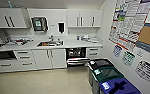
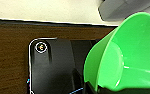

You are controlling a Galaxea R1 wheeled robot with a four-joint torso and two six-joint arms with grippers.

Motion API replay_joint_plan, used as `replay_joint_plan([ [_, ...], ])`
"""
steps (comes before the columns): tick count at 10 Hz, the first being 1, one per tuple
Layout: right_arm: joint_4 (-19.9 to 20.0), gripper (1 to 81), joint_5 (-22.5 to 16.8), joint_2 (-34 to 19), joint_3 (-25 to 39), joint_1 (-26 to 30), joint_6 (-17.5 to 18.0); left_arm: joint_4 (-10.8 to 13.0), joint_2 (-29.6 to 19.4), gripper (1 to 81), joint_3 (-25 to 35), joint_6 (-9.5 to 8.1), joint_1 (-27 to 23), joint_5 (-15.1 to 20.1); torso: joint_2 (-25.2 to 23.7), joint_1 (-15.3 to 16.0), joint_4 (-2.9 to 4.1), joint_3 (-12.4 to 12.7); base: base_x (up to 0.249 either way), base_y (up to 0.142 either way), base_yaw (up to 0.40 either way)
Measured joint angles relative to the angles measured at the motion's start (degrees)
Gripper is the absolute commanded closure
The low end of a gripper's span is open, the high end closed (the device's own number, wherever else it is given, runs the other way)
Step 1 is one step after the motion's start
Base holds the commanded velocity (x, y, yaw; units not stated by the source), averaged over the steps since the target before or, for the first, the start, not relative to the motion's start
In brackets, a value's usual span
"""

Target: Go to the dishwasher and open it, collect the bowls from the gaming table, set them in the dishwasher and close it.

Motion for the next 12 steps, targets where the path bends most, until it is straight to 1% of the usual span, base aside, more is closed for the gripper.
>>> replay_joint_plan([
  [5,0.0,81.1,0.0,0.2,0.0,-0.1,0.0,0.0,-0.3,81.1,0.0,0.0,0.1,0.0,0.0,0.0,0.0,0.0,0.094,0.078,0.0],
  [12,0.0,81.1,0.0,0.2,0.0,-0.2,0.0,0.0,-0.3,81.1,0.0,0.0,0.1,0.0,0.0,0.0,0.0,0.0,0.131,0.0,0.0],
])
